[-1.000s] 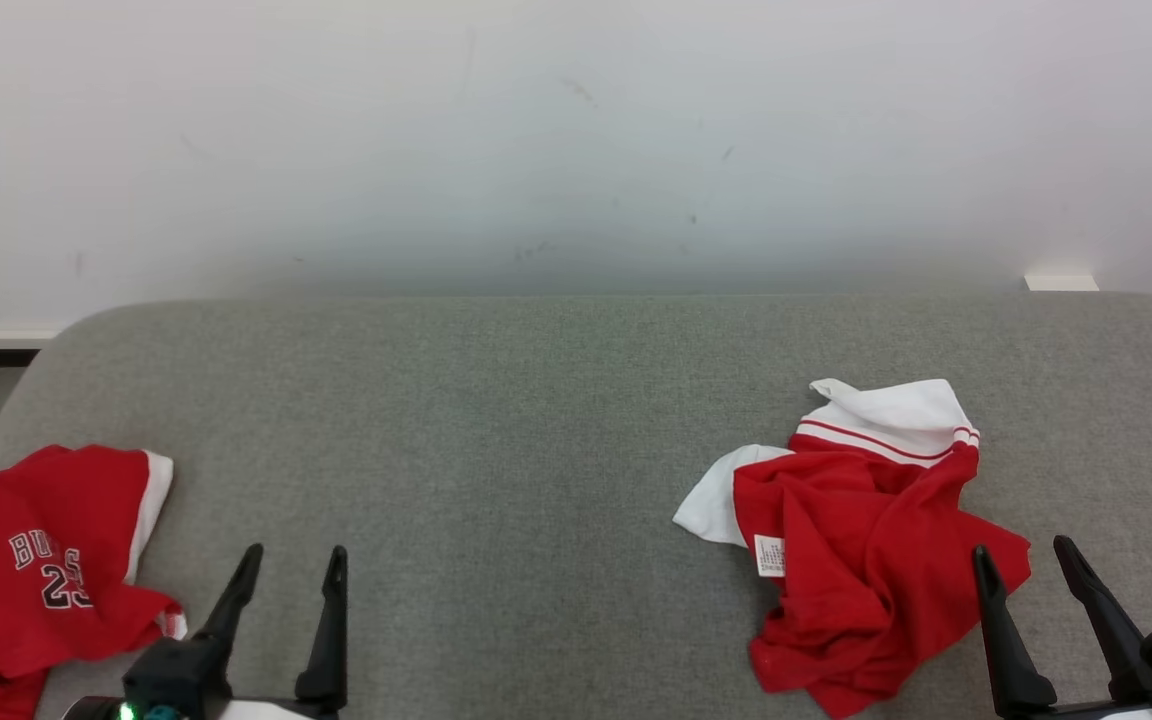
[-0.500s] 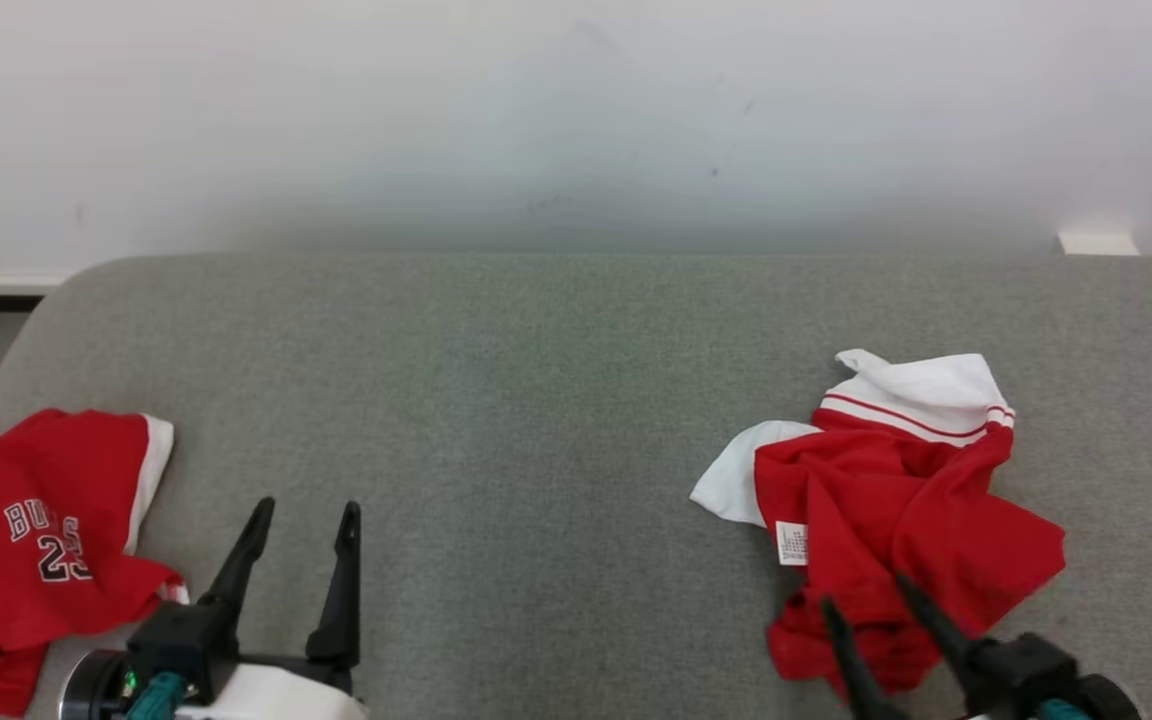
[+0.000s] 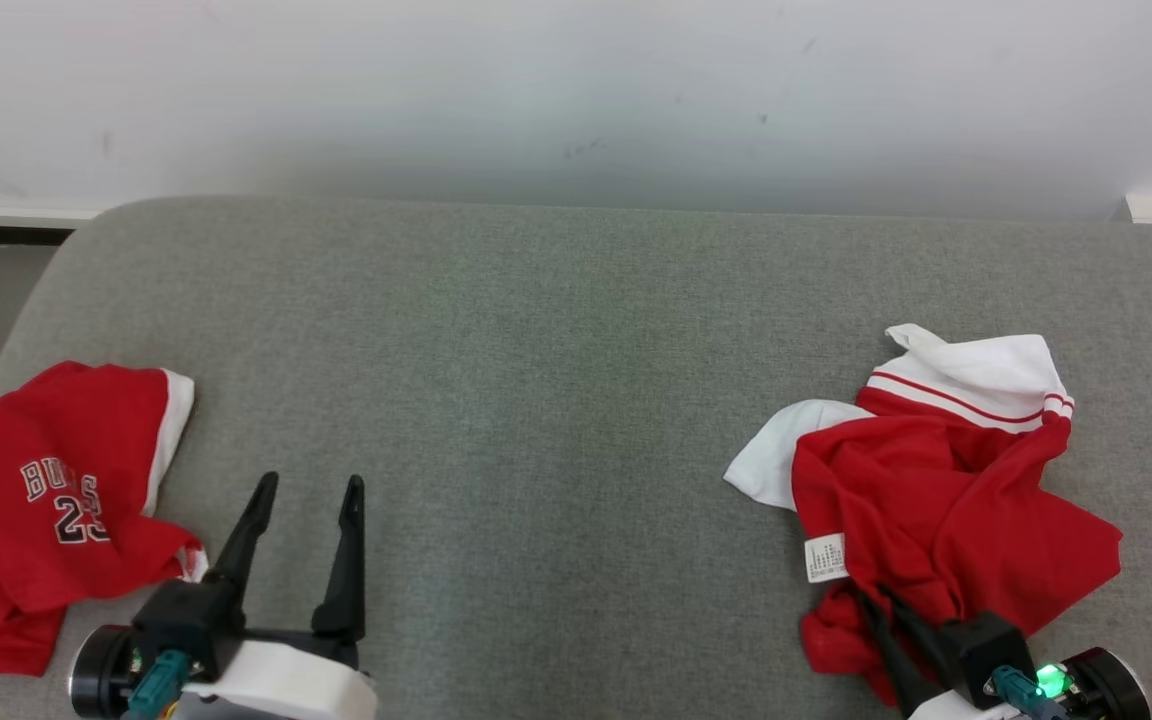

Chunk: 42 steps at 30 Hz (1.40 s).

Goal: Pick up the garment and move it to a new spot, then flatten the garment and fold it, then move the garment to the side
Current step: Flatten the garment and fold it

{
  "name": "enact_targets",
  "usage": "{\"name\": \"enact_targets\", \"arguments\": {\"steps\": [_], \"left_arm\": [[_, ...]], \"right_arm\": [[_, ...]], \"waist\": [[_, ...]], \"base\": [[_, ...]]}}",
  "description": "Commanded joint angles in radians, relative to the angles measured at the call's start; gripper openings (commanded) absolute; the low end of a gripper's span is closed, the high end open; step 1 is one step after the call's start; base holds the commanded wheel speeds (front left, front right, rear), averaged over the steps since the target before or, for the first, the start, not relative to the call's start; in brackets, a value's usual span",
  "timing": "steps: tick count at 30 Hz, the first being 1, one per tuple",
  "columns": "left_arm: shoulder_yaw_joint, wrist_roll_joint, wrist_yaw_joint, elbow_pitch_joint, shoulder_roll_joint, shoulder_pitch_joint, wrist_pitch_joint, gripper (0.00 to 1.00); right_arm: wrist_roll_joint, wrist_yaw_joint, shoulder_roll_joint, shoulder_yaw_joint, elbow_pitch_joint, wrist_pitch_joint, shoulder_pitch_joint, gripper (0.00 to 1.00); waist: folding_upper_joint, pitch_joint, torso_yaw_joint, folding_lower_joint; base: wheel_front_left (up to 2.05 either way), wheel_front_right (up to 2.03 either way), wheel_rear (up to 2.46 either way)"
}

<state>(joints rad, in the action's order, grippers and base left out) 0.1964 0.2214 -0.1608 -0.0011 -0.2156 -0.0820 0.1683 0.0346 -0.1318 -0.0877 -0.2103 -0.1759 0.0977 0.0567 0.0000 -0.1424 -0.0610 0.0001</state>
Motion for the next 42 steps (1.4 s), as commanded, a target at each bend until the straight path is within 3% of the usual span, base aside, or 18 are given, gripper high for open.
{"name": "enact_targets", "arguments": {"steps": [1, 7, 11, 20, 27, 30, 34, 42], "left_arm": [[-0.002, 0.016, -0.003, 0.007, -0.001, -0.009, 0.01, 1.0], [-0.001, 0.017, -0.004, 0.013, -0.001, -0.017, 0.018, 1.0], [-0.004, 0.02, -0.009, 0.013, -0.002, -0.017, 0.02, 1.0], [0.013, 0.024, -0.012, 0.016, 0.011, -0.029, 0.025, 1.0], [0.027, 0.026, -0.01, 0.03, 0.023, -0.042, 0.033, 1.0], [0.022, 0.029, -0.015, 0.031, 0.02, -0.04, 0.037, 1.0], [0.022, 0.033, -0.022, 0.031, 0.021, -0.04, 0.043, 1.0], [0.033, 0.037, -0.016, 0.041, 0.028, -0.057, 0.052, 1.0]], "right_arm": [[-0.007, 0.002, 0.004, 0.008, -0.004, -0.006, 0.016, 0.0], [0.039, 0.002, 0.014, -0.028, 0.047, -0.041, 0.048, 0.0], [0.069, 0.002, 0.019, -0.116, 0.113, -0.058, 0.129, 0.0], [0.172, 0.002, 0.036, -0.34, 0.135, -0.107, 0.481, 0.0], [0.286, 0.002, 0.036, -0.405, 0.135, -0.202, 0.741, 0.0], [0.299, 0.002, 0.035, -0.374, 0.121, -0.236, 0.82, 0.0], [0.275, 0.002, 0.035, -0.256, 0.053, -0.246, 0.835, 0.0], [0.216, 0.002, -0.007, 0.014, -0.118, -0.238, 0.613, 0.0]], "waist": [[0.0, 0.002, -0.001, -0.0001], [0.0, 0.009, -0.003, -0.0001], [0.0, 0.011, 0.001, -0.0001], [0.0, 0.004, 0.0, -0.0001], [0.0, -0.004, -0.015, -0.0001], [0.0, -0.01, -0.009, -0.0001], [0.0, -0.018, 0.001, -0.0001], [0.0, -0.047, 0.023, -0.0001]], "base": [[0.0, 0.0, 0.0], [0.0, 0.0, 0.0], [0.0, 0.0, 0.0], [0.0, 0.0, 0.0], [0.0, 0.0, 0.0], [0.0, 0.0, 0.0], [0.0, 0.0, 0.0], [0.0, 0.0, 0.0]]}}
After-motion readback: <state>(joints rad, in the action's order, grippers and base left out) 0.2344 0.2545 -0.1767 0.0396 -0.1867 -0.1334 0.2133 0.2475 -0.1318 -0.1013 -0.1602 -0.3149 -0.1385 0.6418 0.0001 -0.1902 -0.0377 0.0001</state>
